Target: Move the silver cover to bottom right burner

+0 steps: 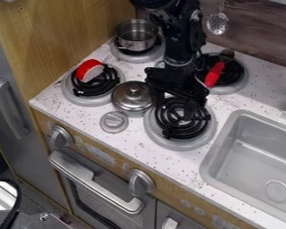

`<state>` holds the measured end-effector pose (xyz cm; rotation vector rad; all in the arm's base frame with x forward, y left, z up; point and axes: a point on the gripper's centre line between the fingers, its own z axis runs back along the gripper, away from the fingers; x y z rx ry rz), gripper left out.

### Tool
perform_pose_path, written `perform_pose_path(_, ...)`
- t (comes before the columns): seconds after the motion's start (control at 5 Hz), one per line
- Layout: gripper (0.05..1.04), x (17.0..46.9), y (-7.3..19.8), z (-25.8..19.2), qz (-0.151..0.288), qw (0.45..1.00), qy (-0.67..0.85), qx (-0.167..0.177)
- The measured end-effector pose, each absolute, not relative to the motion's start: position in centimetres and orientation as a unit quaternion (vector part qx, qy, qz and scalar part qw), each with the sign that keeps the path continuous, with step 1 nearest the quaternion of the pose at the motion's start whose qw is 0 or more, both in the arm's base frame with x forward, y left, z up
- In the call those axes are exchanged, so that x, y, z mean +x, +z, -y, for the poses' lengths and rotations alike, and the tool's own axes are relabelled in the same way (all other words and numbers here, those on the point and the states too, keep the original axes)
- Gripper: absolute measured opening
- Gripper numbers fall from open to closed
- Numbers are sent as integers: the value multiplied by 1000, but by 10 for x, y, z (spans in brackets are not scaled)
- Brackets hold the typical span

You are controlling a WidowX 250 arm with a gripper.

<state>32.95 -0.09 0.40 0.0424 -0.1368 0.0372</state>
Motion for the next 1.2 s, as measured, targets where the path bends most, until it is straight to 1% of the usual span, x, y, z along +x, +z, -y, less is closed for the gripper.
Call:
perform_pose_path(0.2, 996, 325, -7, 1, 51, 998, 17, 22)
perform_pose_path(0.8, 996, 364, 0, -64, 76, 992, 92, 39)
perform_pose_path(1.0, 996, 371, -8, -80, 66, 991, 105, 48)
perform_pose_path(1.2, 996, 372, -25, -89, 38, 992, 112, 51)
